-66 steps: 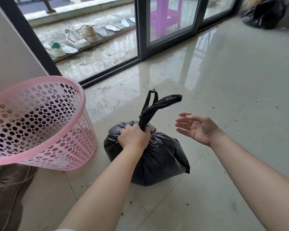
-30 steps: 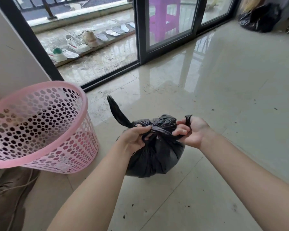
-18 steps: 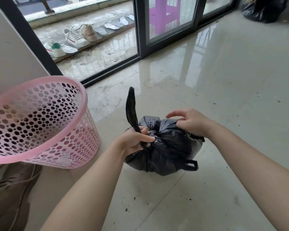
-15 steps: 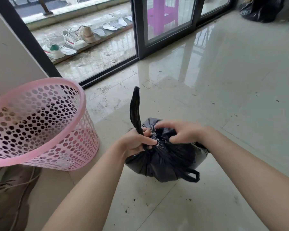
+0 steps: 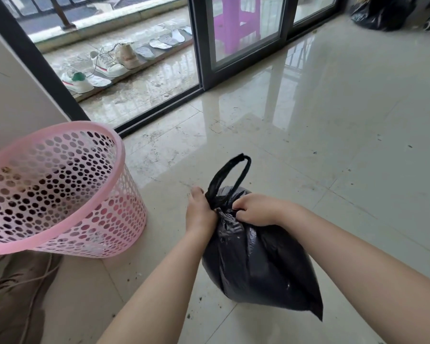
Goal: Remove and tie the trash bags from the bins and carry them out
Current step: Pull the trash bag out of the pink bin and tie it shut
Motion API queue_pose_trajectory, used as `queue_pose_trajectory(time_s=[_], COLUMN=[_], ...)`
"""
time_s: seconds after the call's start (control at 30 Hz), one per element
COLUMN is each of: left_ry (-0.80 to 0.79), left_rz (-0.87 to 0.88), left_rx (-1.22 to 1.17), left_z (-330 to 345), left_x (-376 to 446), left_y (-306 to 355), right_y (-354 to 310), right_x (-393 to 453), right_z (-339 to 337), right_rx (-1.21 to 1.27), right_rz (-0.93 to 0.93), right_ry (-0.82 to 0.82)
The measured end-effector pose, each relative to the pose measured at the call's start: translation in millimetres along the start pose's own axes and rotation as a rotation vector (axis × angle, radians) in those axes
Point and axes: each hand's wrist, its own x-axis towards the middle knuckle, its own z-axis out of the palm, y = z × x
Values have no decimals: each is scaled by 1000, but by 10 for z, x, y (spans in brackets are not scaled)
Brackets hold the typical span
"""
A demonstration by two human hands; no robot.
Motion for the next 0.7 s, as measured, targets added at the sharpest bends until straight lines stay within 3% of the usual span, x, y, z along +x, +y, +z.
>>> queue_pose_trajectory(time_s=[0.1, 0.23, 0.33, 0.4, 0.53, 0.7], left_ry=[-128, -503, -584, -594, -508, -440], left_rz=[-54, -321, -466, -500, -373, -47], left_rx=[-11, -578, -836, -883, -793, -520], left_z=[-38, -262, -343, -332, -228, -232], left_x=[-2, 24, 45, 28, -2, 2], left_y=[60, 42, -51, -67, -92, -173], right_y=[25, 48, 39, 44, 52, 63], right_x=[-27, -90, -75, -63, -56, -83], right_z=[10, 8, 43, 65, 68, 11], right_rx=[-25, -21, -57, -84, -92, -75], right_rz=[17, 44, 34, 18, 19, 8], right_ry=[3, 22, 56, 68, 64, 37])
